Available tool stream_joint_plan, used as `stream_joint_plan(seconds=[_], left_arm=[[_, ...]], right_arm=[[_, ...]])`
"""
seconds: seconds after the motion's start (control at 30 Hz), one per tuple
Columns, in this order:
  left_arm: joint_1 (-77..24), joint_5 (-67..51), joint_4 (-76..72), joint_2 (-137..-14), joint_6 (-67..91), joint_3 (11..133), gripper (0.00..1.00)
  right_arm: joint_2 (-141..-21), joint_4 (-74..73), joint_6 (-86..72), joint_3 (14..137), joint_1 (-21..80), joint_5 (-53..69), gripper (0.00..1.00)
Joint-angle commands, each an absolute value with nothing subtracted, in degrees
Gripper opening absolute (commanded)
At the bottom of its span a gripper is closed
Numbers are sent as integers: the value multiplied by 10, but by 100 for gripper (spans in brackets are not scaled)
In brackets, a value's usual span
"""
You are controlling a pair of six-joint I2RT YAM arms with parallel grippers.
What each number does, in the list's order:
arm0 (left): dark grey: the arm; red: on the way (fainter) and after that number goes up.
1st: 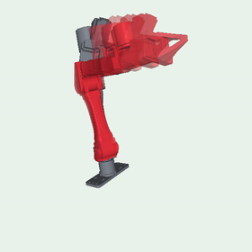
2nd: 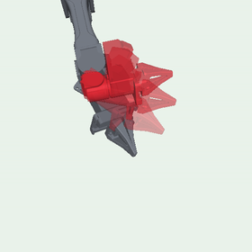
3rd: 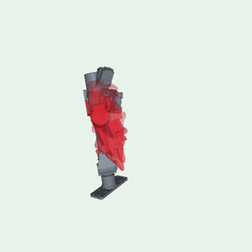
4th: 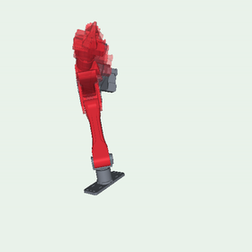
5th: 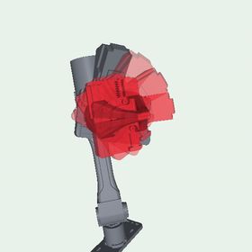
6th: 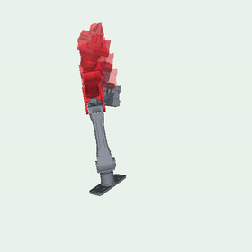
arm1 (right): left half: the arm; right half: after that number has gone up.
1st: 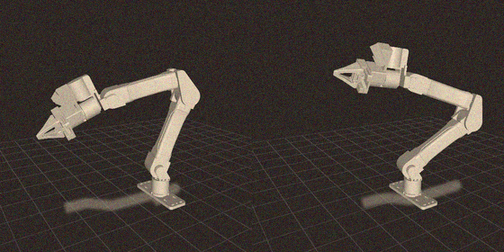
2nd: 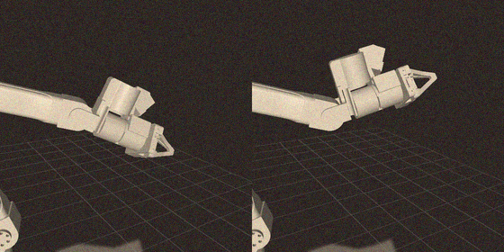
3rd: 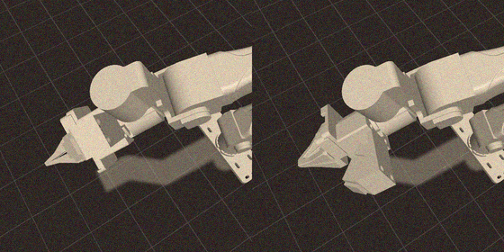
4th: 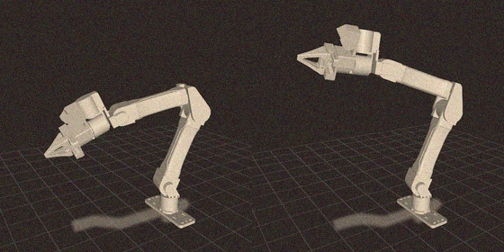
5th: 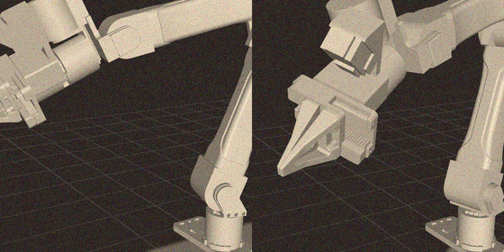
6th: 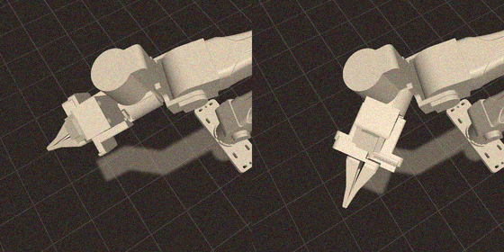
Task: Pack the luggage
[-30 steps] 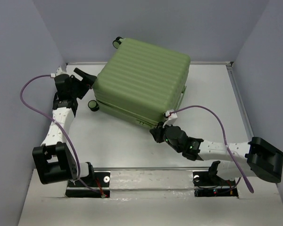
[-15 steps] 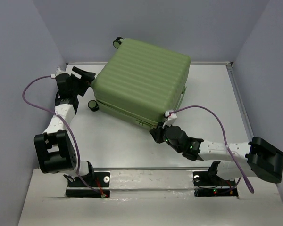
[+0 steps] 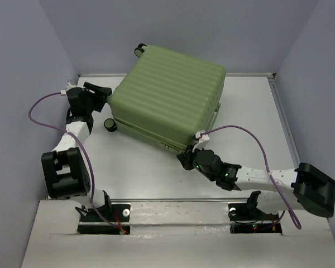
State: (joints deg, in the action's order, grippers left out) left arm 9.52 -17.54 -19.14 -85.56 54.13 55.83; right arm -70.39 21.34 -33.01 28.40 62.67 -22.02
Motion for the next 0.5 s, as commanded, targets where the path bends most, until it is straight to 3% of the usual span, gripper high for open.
stream_joint_plan(seconds=[0.0,0.07,0.2,0.33,0.47], left_arm=[[99,-156,-276,-852,530,562,35],[101,-154,-278,-855,526,567,29],[102,-164,-289,-864,519,572,6],[102,-158,-322,-820,524,537,6],[101,-142,-373,-731,543,423,6]], right_arm=[[-683,237,-333,302,650,-187,7],[-682,236,-332,305,650,-188,7],[-679,229,-325,313,650,-190,7],[-692,221,-309,334,634,-193,7],[-705,225,-301,357,571,-124,7]])
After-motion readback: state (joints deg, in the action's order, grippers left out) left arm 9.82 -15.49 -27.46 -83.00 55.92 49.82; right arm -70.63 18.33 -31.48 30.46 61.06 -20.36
